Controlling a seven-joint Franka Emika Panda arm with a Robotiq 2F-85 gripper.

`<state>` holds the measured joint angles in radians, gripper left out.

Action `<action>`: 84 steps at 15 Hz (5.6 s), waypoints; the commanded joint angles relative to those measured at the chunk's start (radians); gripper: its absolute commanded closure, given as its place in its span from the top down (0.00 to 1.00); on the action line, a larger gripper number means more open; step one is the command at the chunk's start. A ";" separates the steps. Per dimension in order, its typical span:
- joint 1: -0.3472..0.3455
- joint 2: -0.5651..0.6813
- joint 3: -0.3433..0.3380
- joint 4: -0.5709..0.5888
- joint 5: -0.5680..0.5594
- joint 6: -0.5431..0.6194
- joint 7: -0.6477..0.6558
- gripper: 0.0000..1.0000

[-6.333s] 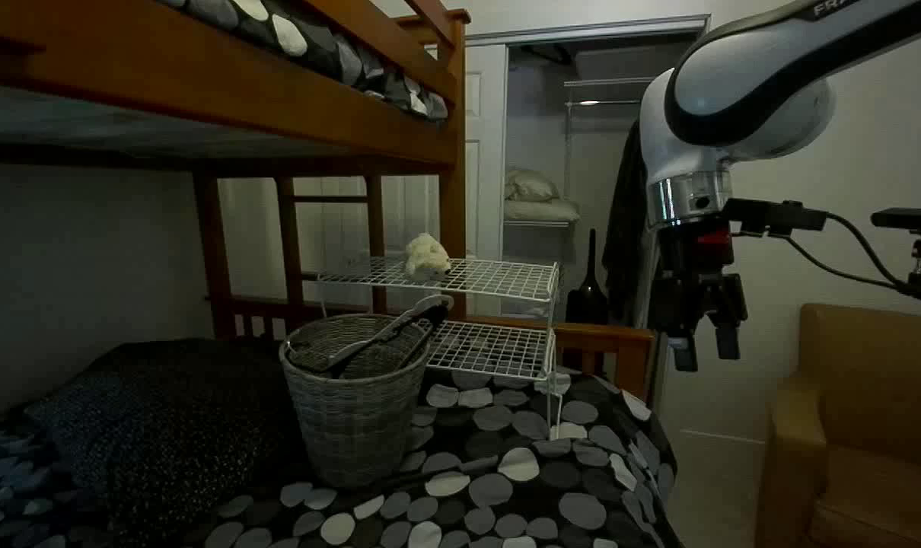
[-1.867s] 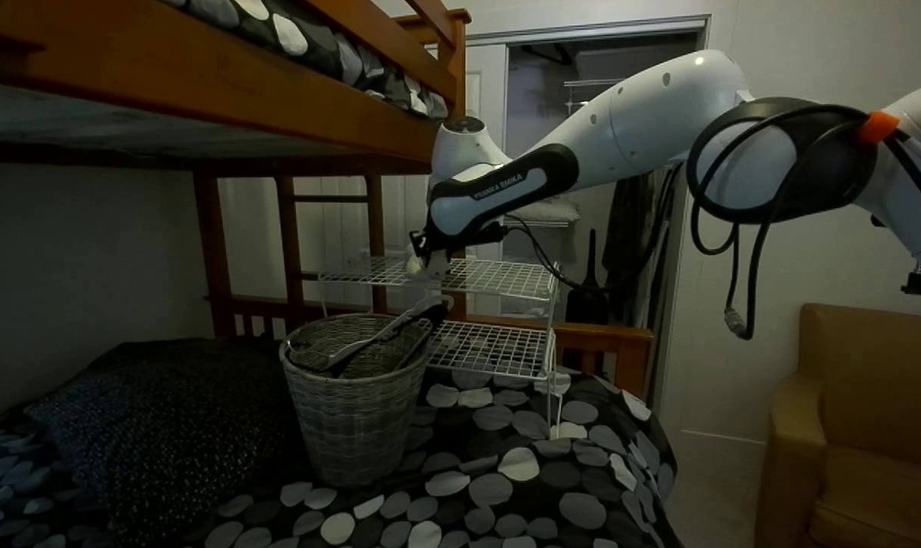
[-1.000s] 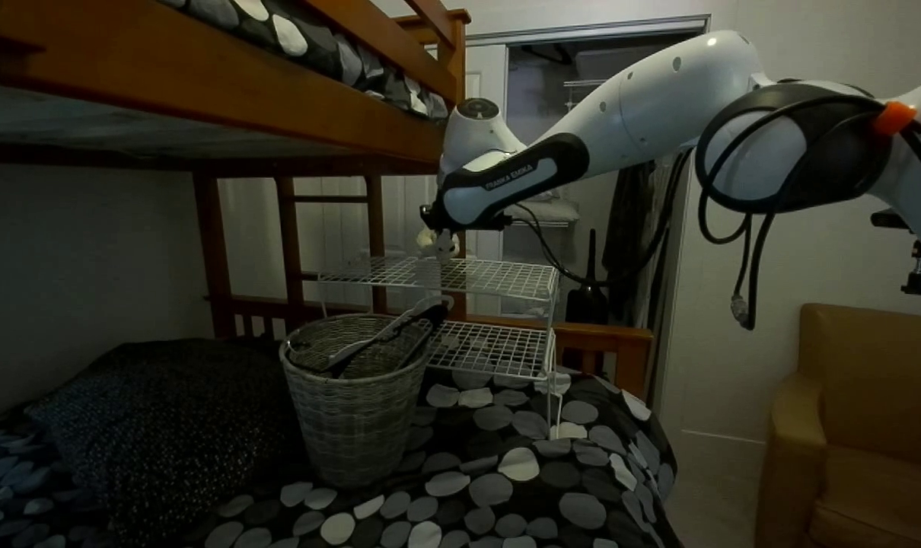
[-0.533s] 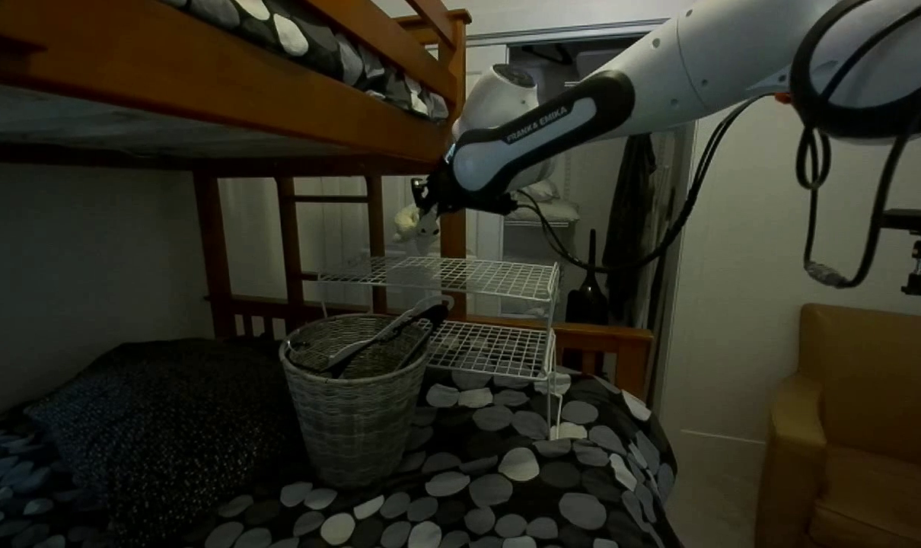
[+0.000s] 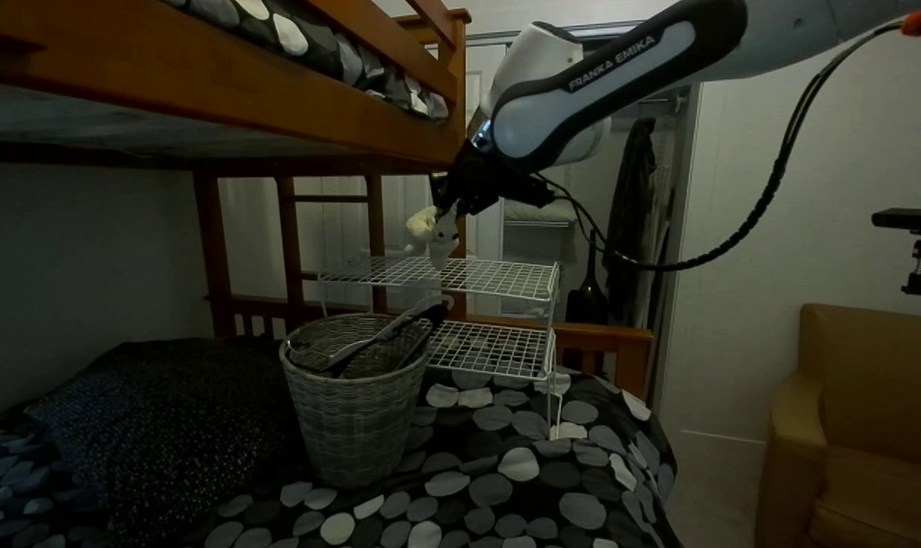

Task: Put the teddy bear on the bottom shelf of the rack

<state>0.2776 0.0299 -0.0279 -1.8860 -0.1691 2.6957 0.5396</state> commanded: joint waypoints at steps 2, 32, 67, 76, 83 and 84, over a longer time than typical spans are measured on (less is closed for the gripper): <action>-0.052 -0.247 0.100 -0.304 0.094 0.023 -0.077 0.06; 0.100 0.269 -0.263 -0.062 -0.483 0.105 0.708 0.06; 0.020 0.482 0.013 0.210 -0.968 -0.597 1.200 0.06; -0.035 0.539 0.039 0.230 -0.947 -0.571 1.120 0.54; -0.059 0.511 0.070 0.240 -0.872 -0.569 1.032 1.00; -0.067 0.499 0.083 0.238 -0.845 -0.548 1.006 1.00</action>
<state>0.2438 0.5568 0.0154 -1.6416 -1.0850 2.1186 1.6186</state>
